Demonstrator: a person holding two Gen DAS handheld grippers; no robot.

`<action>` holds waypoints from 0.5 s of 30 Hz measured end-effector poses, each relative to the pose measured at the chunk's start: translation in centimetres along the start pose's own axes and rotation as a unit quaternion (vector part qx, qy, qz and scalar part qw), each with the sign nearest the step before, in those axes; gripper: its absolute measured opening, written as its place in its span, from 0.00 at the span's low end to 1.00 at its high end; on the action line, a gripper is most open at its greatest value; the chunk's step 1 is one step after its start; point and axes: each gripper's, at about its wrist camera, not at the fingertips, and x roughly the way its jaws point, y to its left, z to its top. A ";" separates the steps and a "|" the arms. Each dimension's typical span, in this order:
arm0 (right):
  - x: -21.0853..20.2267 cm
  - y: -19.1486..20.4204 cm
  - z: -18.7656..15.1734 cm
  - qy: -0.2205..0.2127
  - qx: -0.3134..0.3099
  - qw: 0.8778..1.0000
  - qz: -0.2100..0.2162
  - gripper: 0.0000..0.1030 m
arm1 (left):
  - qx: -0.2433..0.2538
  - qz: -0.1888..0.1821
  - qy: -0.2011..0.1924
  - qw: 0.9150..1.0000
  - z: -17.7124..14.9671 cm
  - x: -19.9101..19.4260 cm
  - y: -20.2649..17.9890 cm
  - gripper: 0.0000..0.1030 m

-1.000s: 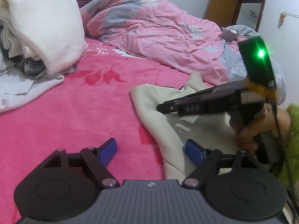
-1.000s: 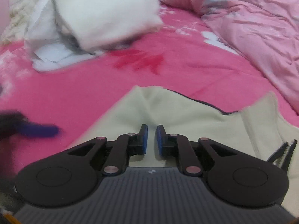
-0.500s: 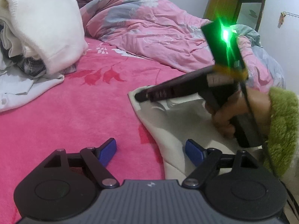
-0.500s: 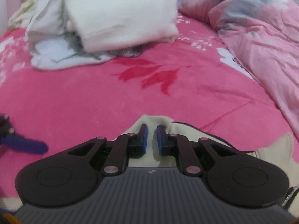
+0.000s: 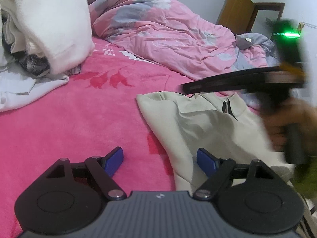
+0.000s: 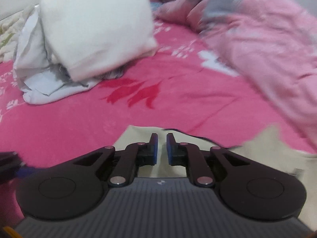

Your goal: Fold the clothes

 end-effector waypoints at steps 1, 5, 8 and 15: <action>-1.7 -0.4 -0.1 -0.005 0.006 1.000 -0.004 0.10 | -0.002 -0.001 0.000 1.000 0.0 0.0 0.1 0.80; -10.7 -3.5 -2.1 -0.043 0.074 0.996 -0.021 0.14 | -0.010 -0.006 -0.002 1.000 0.0 -0.1 0.3 0.80; -16.8 -5.1 -5.5 -0.059 0.112 0.991 -0.044 0.17 | -0.034 -0.016 -0.018 0.999 0.0 -0.7 1.2 0.80; -23.0 -7.9 -14.2 -0.056 0.163 0.980 -0.100 0.19 | 0.124 0.049 -0.018 0.991 -1.7 -1.5 -4.3 0.80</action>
